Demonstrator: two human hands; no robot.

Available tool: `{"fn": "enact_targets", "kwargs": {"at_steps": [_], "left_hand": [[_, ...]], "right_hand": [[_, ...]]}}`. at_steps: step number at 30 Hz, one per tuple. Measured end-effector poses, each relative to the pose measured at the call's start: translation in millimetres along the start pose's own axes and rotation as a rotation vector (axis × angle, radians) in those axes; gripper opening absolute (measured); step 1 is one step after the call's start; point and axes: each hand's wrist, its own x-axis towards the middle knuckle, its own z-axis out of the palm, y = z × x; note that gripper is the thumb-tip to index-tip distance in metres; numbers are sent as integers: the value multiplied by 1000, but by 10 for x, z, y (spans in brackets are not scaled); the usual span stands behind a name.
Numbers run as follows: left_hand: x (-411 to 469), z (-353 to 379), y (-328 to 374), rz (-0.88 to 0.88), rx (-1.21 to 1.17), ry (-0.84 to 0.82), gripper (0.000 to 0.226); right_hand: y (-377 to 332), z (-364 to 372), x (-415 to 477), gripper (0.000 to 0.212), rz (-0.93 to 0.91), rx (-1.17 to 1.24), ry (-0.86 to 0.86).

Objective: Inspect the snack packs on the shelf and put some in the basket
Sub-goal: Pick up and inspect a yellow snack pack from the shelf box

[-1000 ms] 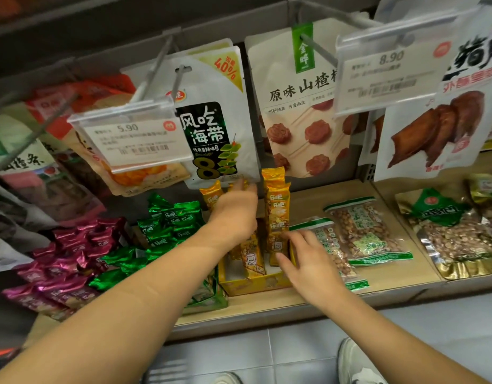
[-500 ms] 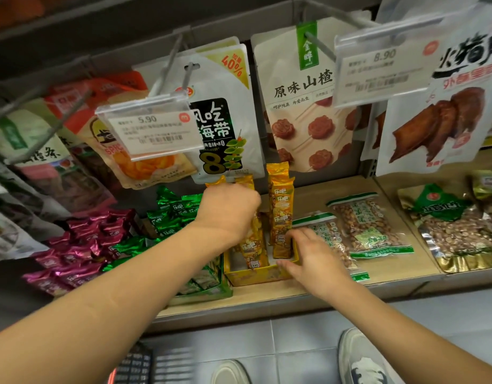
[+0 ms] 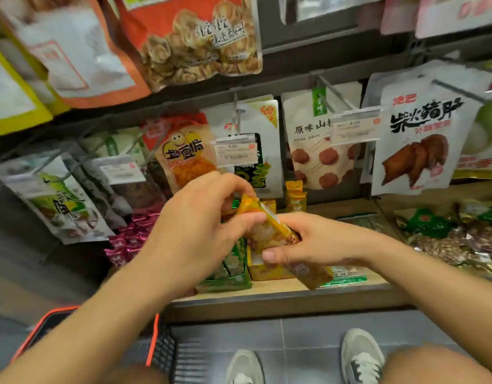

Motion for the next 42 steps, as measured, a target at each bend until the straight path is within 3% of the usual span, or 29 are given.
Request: {"fn": "enact_targets", "kwargs": {"at_steps": [2, 6, 9, 13, 19, 22, 27, 33, 36, 38, 42], "left_hand": [[-36, -67, 28, -108, -267, 25, 21], [-74, -120, 123, -302, -798, 157, 24], [-113, -105, 96, -493, -1024, 281, 23], [-225, -63, -32, -647, -1230, 356, 25], [-340, -111, -168, -669, -1324, 341, 29], [-356, -72, -191, -697, -1332, 336, 27], [-359, -4, -189, -767, -1505, 402, 26], [-400, -27, -162, -683, -1577, 261, 30], [-394, -16, -140, -687, -1558, 337, 26], [-381, -50, -181, -684, -1585, 402, 27], [-390, -140, -318, -665, -1762, 496, 20]], "right_hand": [[-226, -2, -100, 36, 11, 65, -32], [-589, 65, -242, 6, 41, 181, -54], [-766, 163, -307, 8, 52, 217, 32], [-886, 382, -317, 27, 80, 219, 96], [-869, 526, -327, 38, 149, 465, -2], [-834, 535, -346, 32, 230, 553, -22], [-876, 636, -288, 35, 208, 462, 91], [-872, 723, -260, 31, 166, 462, 131], [-825, 732, -275, 30, 202, 551, 58], [-790, 716, -292, 41, 272, 665, -50], [-758, 660, -319, 49, 320, 607, -113]]}}
